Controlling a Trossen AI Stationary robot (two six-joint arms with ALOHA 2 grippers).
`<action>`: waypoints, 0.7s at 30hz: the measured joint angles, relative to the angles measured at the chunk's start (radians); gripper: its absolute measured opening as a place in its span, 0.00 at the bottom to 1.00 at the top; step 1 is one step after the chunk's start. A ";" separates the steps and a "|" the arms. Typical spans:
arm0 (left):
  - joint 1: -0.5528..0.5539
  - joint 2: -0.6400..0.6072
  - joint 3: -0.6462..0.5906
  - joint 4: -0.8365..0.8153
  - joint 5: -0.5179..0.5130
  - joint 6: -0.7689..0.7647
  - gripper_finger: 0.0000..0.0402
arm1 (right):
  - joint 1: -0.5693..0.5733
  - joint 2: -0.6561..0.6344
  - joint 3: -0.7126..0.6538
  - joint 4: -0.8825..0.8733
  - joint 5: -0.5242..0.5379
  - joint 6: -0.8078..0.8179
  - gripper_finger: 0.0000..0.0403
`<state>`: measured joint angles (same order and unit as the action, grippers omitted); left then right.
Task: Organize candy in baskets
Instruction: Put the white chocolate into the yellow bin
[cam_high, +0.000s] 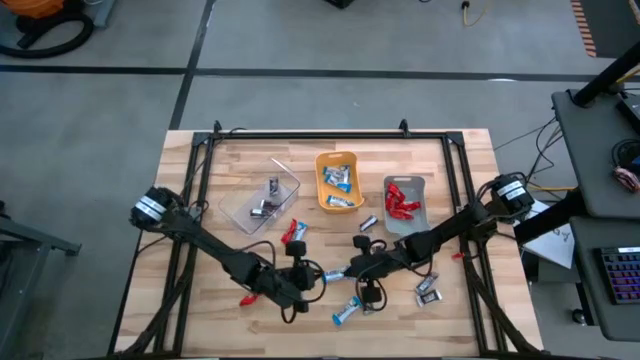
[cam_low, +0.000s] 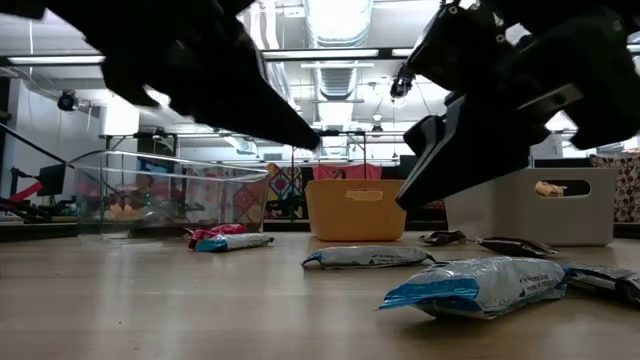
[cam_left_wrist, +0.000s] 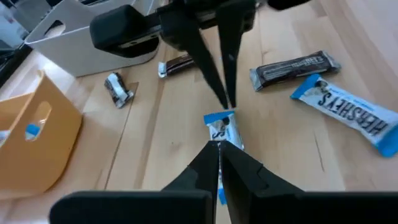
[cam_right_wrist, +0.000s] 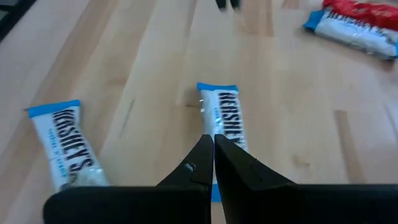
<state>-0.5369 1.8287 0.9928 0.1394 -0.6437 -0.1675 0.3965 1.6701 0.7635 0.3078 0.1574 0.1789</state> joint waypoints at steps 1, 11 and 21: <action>0.003 0.016 0.000 0.018 0.001 0.007 0.00 | 0.005 0.000 0.000 -0.006 0.000 0.006 0.02; 0.009 0.136 0.000 0.125 0.023 0.024 0.00 | 0.030 0.000 -0.001 -0.019 0.029 -0.003 0.02; 0.014 0.161 0.000 0.134 0.069 -0.004 0.00 | 0.034 0.000 -0.011 -0.011 0.098 0.026 0.02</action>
<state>-0.5229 1.9892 0.9932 0.2732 -0.5750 -0.1717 0.4301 1.6699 0.7521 0.2970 0.2550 0.2050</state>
